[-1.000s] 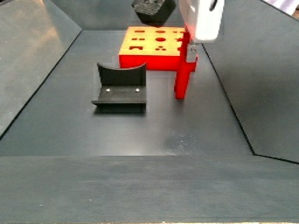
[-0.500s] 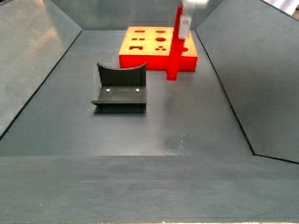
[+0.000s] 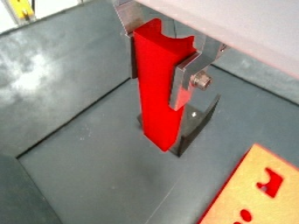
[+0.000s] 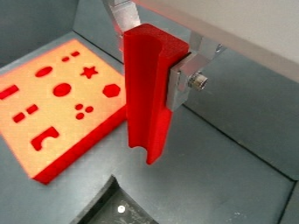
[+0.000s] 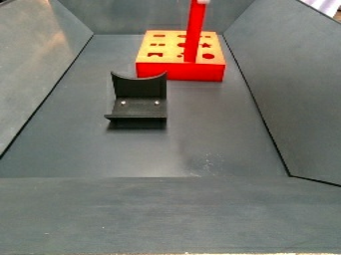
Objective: Pick up the arch object. Move up. Rotate the arch object. Move to above the board. Insert the arch object.
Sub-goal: Move to above the board.
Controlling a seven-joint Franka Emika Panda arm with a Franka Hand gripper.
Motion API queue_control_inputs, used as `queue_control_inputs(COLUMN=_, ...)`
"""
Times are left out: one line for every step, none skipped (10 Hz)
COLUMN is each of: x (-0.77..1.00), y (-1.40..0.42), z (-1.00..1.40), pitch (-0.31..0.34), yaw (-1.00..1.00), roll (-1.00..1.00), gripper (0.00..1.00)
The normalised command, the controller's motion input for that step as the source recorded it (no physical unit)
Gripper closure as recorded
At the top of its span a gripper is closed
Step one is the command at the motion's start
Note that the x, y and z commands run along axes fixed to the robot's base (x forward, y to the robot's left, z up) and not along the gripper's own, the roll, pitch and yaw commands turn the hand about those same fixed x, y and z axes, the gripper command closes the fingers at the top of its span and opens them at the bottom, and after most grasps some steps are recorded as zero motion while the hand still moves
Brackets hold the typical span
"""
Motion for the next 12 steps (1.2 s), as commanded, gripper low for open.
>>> queue_control_inputs(x=0.12, y=-0.08, z=1.0, pitch=0.098, yaw=0.03, roll=0.1, gripper=1.0)
queue_control_inputs(x=0.1, y=-0.07, z=1.0, pitch=0.097, yaw=0.03, roll=0.1, gripper=1.0)
queue_control_inputs(x=0.08, y=-0.06, z=0.86, pitch=0.096, yaw=0.03, roll=0.1, gripper=1.0)
queue_control_inputs(x=0.05, y=-0.04, z=0.69, pitch=0.097, yaw=0.03, roll=0.1, gripper=1.0)
queue_control_inputs(x=0.04, y=-0.03, z=0.52, pitch=0.096, yaw=0.03, roll=0.09, gripper=1.0)
queue_control_inputs(x=0.02, y=-0.02, z=0.3, pitch=0.096, yaw=0.03, roll=0.09, gripper=1.0)
queue_control_inputs(x=-0.02, y=-1.0, z=0.1, pitch=0.058, yaw=1.0, roll=-0.01, gripper=1.0)
queue_control_inputs(x=-0.02, y=-1.0, z=0.06, pitch=0.056, yaw=1.0, roll=-0.01, gripper=1.0)
queue_control_inputs(x=-0.02, y=-1.0, z=0.07, pitch=0.057, yaw=1.0, roll=-0.01, gripper=1.0)
queue_control_inputs(x=-0.01, y=-1.0, z=0.08, pitch=0.06, yaw=1.0, roll=-0.02, gripper=1.0)
queue_control_inputs(x=-0.01, y=-1.0, z=0.08, pitch=0.061, yaw=1.0, roll=-0.02, gripper=1.0)
queue_control_inputs(x=0.01, y=-1.0, z=0.09, pitch=0.068, yaw=1.0, roll=-0.02, gripper=1.0)
